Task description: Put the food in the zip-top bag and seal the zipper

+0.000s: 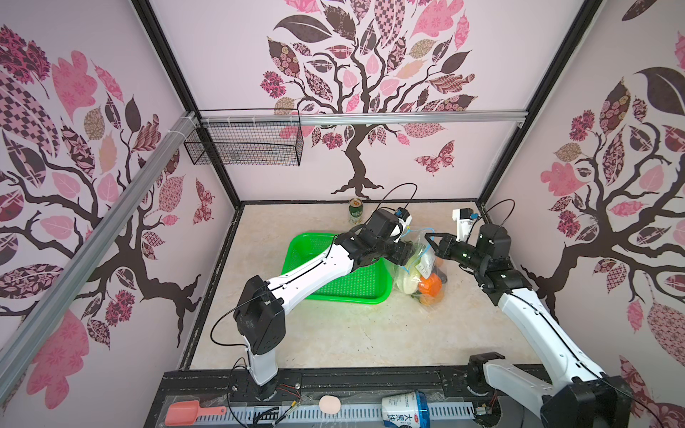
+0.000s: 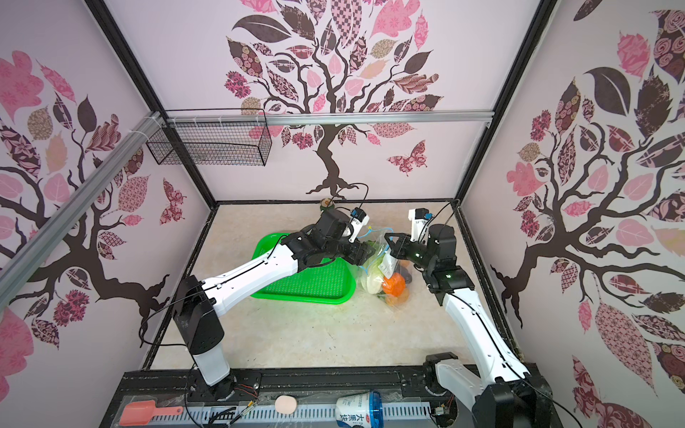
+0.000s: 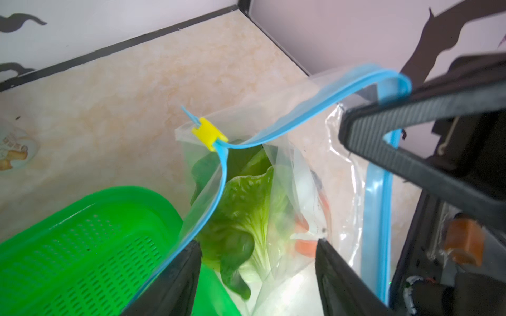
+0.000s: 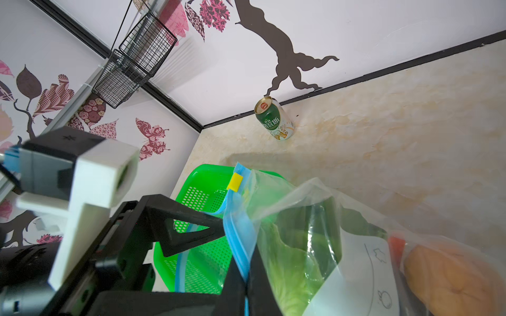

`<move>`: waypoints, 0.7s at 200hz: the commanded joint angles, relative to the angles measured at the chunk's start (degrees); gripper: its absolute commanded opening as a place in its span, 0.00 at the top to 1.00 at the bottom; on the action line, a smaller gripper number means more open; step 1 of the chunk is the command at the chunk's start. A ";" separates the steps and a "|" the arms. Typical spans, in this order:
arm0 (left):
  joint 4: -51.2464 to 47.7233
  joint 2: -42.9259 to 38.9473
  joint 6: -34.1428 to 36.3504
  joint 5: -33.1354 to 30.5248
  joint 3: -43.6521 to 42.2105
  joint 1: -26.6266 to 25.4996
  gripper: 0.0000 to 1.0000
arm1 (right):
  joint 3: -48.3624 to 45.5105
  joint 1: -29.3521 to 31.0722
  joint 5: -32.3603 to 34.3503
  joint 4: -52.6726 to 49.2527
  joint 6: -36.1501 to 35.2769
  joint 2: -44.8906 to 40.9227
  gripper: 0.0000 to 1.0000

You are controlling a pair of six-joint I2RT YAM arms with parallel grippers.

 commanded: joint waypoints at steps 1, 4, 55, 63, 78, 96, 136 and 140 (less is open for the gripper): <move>2.83 -8.61 -0.24 -4.77 -3.21 0.17 0.27 | 0.02 0.13 -0.30 0.49 -0.35 -1.40 1.00; 3.38 -9.54 -0.27 -5.57 -4.09 0.30 0.26 | 0.01 0.15 -0.30 0.54 -0.35 -1.41 1.00; 13.07 -24.00 -7.35 -10.69 -19.76 9.79 0.01 | 0.19 0.12 -0.49 0.38 -0.31 -1.46 1.00; 13.94 -25.53 -8.64 -10.99 -22.10 11.90 0.01 | 0.27 0.23 -0.58 0.31 -0.27 -1.50 1.00; 15.71 -27.70 -10.54 -11.14 -26.29 15.55 0.02 | 0.40 0.19 -0.64 0.26 -0.26 -1.55 1.00; 16.92 -29.17 -13.13 -11.03 -30.47 19.40 0.01 | 0.35 0.14 -0.59 0.16 -0.27 -1.58 1.00; 17.08 -27.63 -17.41 -12.90 -37.86 25.42 0.01 | 0.35 0.21 -0.47 0.10 -0.26 -1.74 1.00; 16.99 -27.20 -17.89 -12.84 -38.42 25.96 0.01 | 0.40 0.18 -0.45 0.10 -0.27 -1.76 1.00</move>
